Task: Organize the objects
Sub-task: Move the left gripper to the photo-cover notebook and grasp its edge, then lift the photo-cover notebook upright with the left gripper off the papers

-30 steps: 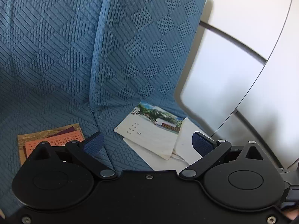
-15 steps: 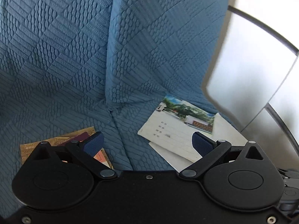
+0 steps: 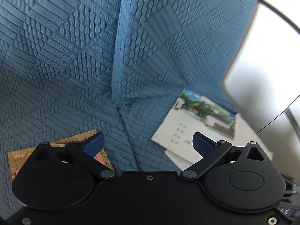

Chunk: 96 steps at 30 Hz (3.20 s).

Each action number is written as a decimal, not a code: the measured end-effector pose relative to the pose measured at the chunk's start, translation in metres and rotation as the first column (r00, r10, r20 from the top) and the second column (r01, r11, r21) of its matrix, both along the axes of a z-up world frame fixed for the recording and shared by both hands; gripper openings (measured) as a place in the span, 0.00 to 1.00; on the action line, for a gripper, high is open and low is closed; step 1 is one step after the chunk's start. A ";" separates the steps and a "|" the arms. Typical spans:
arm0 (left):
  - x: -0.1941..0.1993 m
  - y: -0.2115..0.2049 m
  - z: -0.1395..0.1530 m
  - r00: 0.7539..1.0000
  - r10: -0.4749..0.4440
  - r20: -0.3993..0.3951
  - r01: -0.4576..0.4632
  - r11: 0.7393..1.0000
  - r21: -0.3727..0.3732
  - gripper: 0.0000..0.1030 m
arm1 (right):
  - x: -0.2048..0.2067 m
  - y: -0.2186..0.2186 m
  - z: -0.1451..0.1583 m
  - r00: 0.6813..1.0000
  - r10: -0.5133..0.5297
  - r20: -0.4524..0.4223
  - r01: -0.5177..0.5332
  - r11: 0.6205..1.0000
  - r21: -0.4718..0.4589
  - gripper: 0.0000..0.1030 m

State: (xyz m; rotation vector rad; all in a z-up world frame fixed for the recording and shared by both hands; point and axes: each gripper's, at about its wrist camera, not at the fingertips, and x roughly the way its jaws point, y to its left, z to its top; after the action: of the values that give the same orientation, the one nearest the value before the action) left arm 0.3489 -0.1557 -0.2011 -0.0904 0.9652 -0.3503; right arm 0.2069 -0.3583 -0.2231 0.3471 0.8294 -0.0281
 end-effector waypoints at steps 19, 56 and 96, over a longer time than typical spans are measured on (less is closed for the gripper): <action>0.078 0.006 -0.060 0.981 -0.083 -0.174 0.049 0.980 -0.191 0.55 | 0.050 -0.026 -0.032 0.973 -0.178 -0.149 0.200 0.969 0.148 0.35; 0.088 -0.010 -0.123 0.852 -0.212 -0.478 -0.159 0.766 -0.623 0.03 | 0.038 -0.042 -0.030 0.956 -0.281 -0.088 0.293 0.935 0.201 0.36; -0.052 -0.057 -0.099 0.859 -0.124 -0.497 -0.299 0.666 -0.683 0.02 | 0.013 -0.061 -0.063 0.935 -0.345 -0.078 0.320 0.730 0.604 0.74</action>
State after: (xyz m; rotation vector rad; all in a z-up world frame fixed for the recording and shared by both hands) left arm 0.2974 -0.2131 -0.3000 -1.0463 1.2832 -0.6384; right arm 0.2199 -0.4191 -0.2861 1.1128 0.7095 -0.0897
